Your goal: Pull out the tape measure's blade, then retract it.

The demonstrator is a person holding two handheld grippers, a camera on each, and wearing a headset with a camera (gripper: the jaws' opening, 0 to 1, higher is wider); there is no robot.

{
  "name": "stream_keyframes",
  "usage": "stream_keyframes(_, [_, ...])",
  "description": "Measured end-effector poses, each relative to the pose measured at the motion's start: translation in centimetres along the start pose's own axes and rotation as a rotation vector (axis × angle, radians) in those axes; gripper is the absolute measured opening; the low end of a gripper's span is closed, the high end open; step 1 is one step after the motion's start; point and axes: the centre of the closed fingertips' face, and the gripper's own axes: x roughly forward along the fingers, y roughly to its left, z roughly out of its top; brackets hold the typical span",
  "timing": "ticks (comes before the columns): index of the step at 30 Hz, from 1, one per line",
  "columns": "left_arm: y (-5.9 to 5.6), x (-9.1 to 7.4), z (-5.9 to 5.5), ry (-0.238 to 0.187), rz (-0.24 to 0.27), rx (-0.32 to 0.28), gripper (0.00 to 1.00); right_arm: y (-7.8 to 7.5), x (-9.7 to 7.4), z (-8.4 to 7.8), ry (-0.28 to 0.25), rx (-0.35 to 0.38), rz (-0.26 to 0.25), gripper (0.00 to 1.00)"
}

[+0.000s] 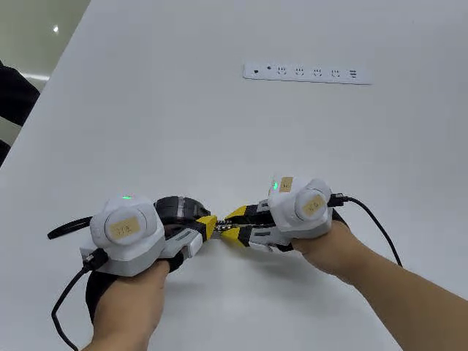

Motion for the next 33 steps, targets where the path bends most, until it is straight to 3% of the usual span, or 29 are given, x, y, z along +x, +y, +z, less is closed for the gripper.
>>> stream_keyframes(15, [0.2,0.0,0.1,-0.006,0.000,-0.011,0.60,0.2,1.3,0.7,-0.008,-0.006,0.002,0.12])
stream_keyframes(33, [0.2,-0.3,0.1,0.004,-0.025,0.005,0.61,0.2,1.1,0.8,0.022,0.031,-0.028,0.19])
